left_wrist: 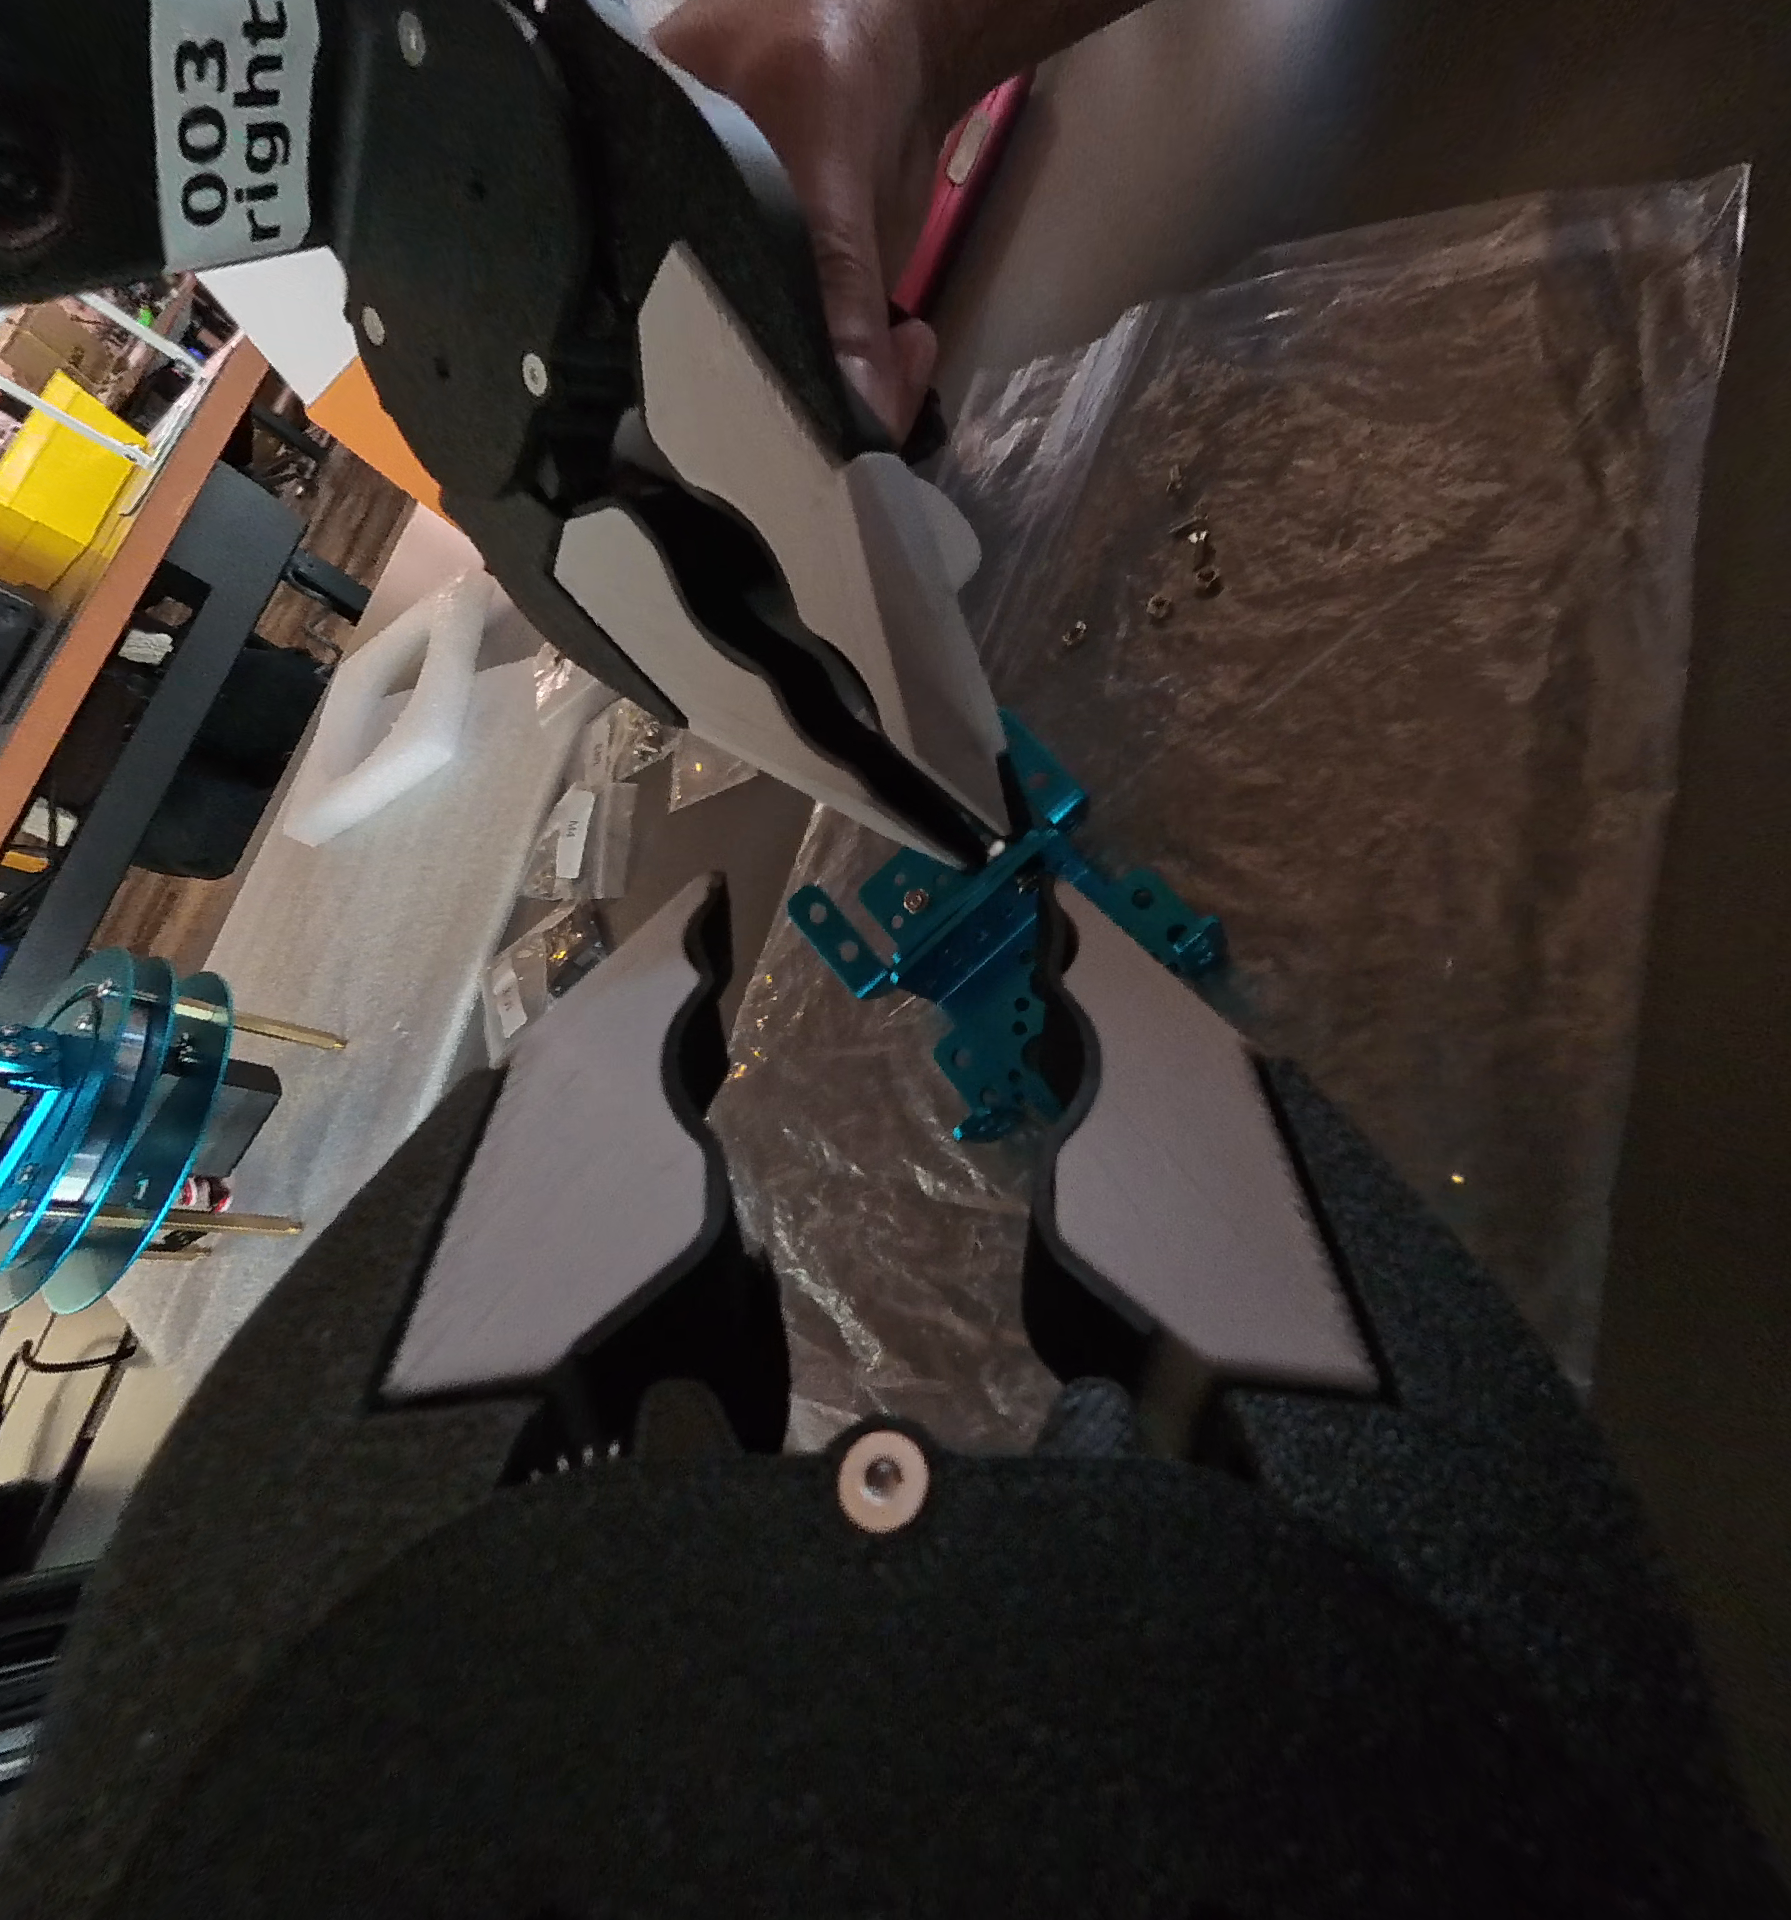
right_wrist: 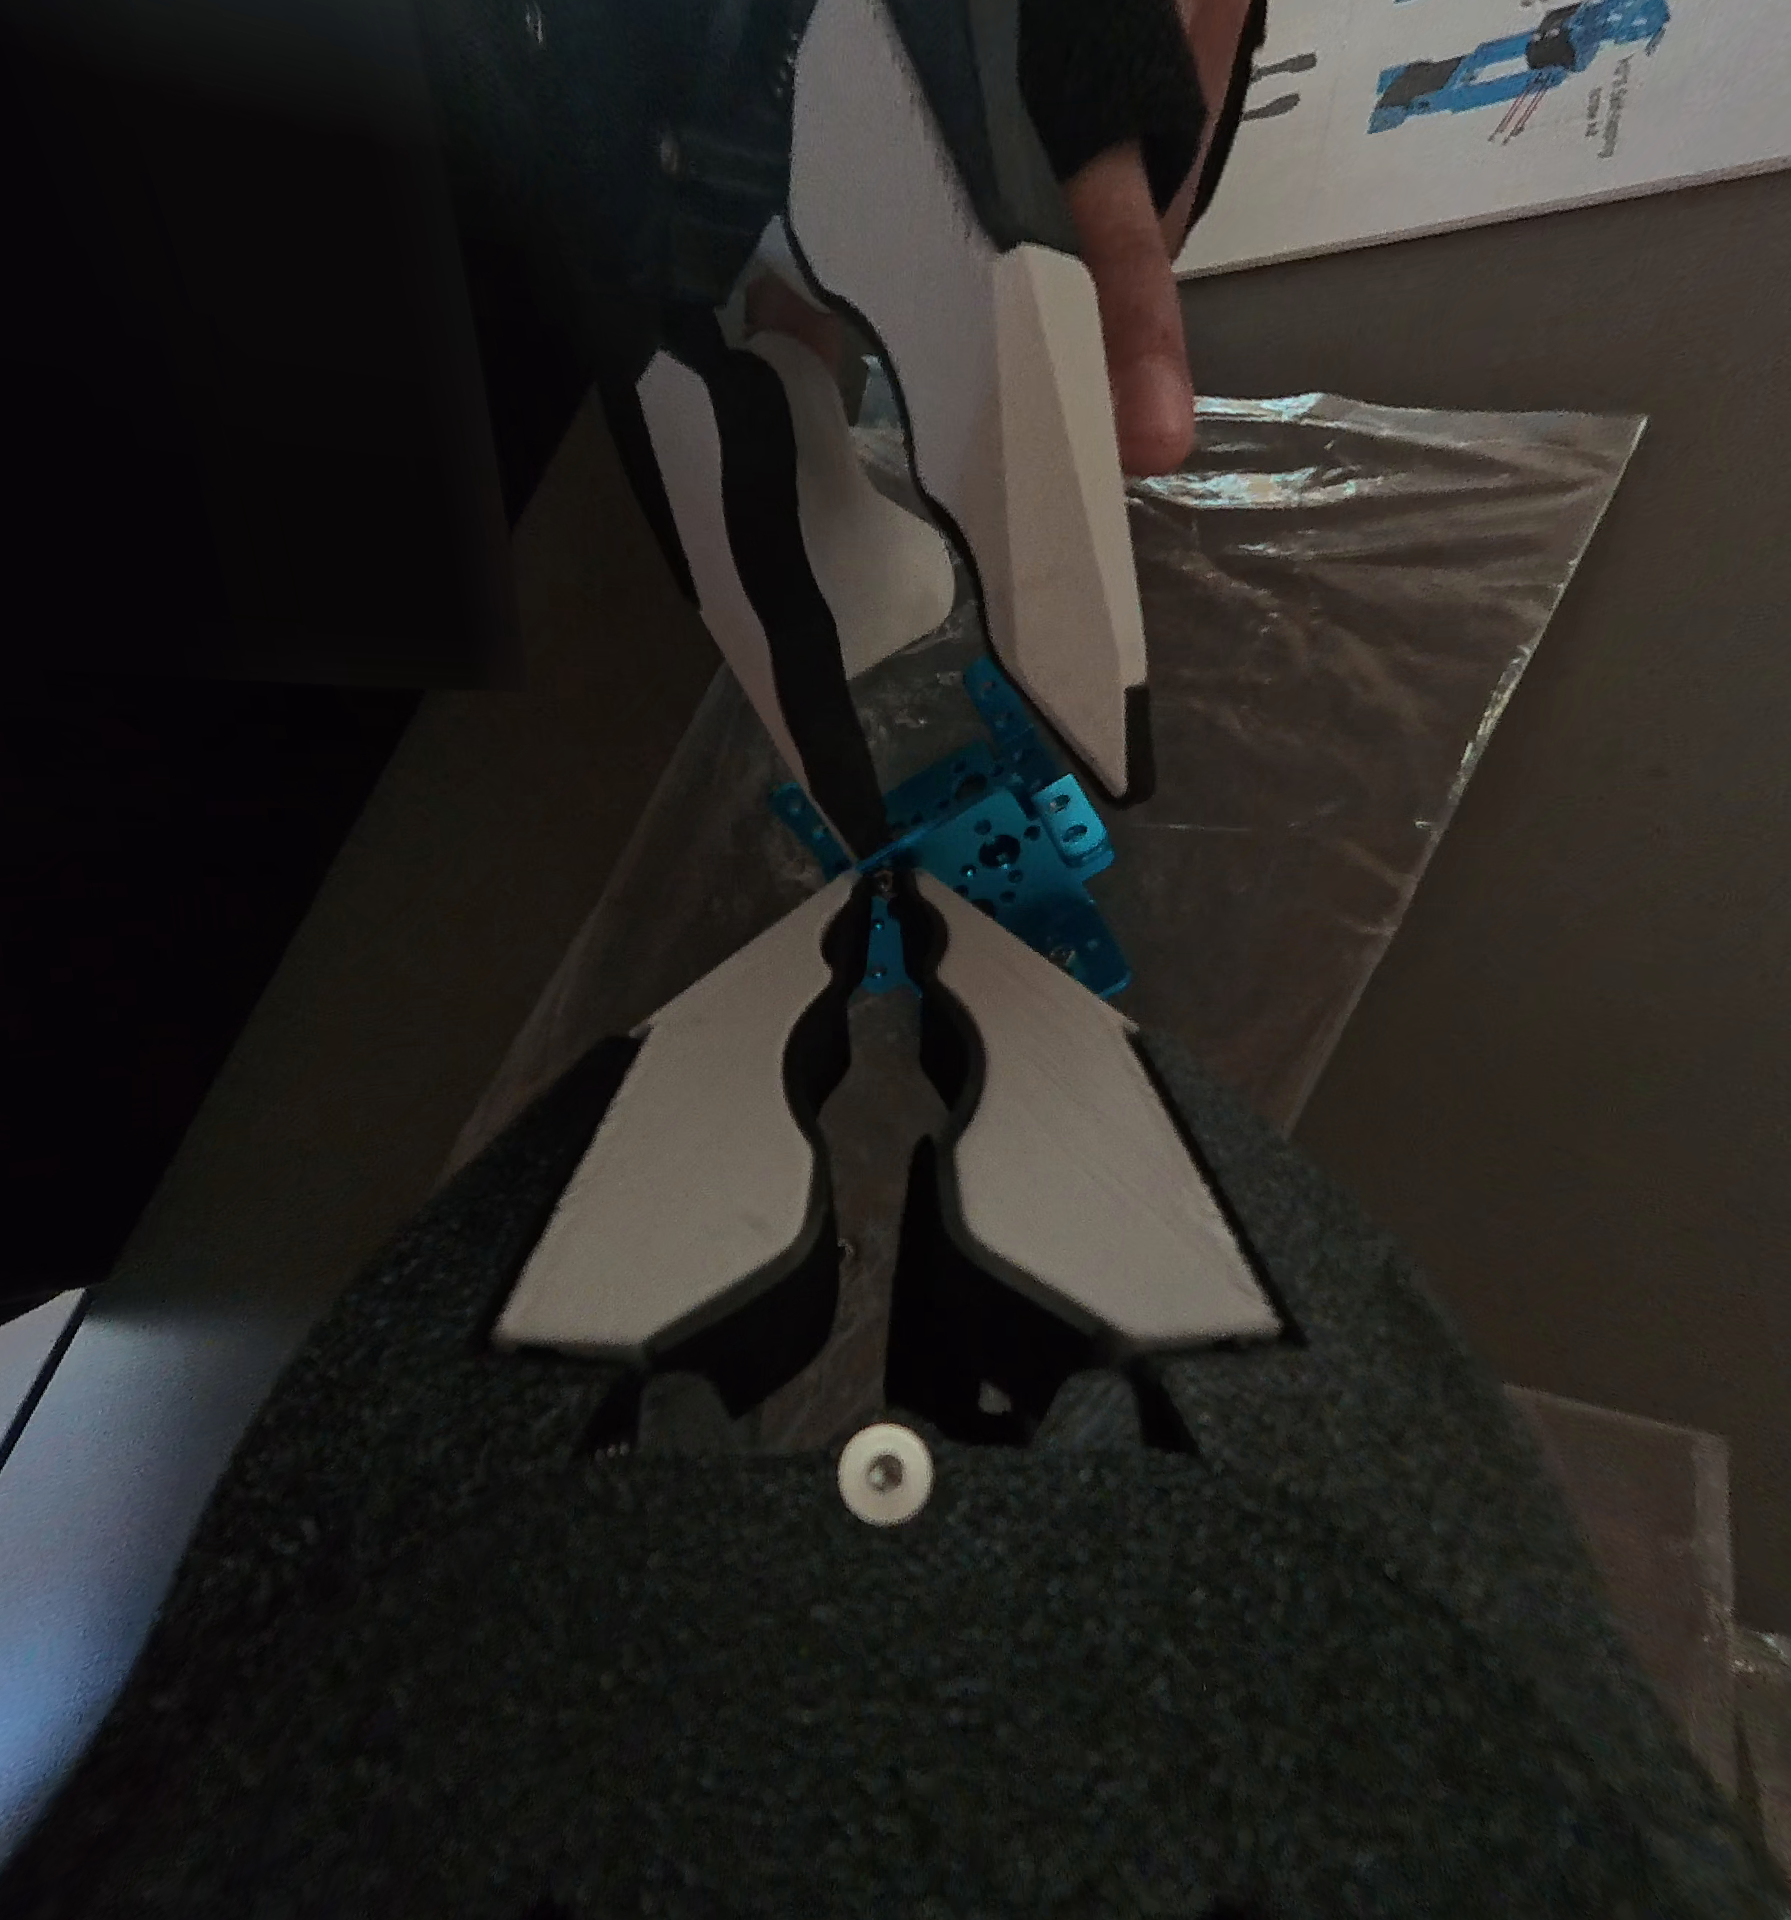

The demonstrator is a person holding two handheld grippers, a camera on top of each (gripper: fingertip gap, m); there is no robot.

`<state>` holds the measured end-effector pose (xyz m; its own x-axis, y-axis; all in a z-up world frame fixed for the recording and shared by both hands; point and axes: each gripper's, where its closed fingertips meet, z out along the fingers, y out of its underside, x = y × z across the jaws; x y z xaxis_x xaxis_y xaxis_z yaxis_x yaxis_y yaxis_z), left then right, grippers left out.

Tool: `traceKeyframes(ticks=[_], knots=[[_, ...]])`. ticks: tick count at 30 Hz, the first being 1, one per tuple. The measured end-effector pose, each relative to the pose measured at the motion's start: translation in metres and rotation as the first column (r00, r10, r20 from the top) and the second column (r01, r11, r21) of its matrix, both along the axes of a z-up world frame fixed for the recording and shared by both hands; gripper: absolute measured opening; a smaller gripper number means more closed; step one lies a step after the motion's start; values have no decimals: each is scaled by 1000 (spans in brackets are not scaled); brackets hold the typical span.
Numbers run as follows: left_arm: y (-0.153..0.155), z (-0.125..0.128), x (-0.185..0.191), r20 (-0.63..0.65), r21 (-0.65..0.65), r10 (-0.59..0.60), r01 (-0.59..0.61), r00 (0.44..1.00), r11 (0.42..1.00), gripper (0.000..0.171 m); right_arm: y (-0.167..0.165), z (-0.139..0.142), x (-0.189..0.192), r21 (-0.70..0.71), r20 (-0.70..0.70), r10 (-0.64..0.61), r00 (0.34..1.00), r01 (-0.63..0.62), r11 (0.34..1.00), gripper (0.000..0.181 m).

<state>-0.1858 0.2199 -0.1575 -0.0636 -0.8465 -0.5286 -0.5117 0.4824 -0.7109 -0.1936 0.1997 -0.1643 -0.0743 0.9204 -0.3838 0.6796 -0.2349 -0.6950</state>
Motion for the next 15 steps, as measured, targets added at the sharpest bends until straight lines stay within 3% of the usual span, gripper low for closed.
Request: traceKeyframes(ticks=[9, 15], knots=[[-8, -2, -3, -37, 68, -77, 80, 996, 995, 48, 20, 4, 23, 49, 20, -71, 997, 70, 996, 4], [-17, -10, -4, -171, 47, -218, 229, 961, 972, 43, 21, 11, 31, -18, -30, -94, 995, 94, 995, 3]])
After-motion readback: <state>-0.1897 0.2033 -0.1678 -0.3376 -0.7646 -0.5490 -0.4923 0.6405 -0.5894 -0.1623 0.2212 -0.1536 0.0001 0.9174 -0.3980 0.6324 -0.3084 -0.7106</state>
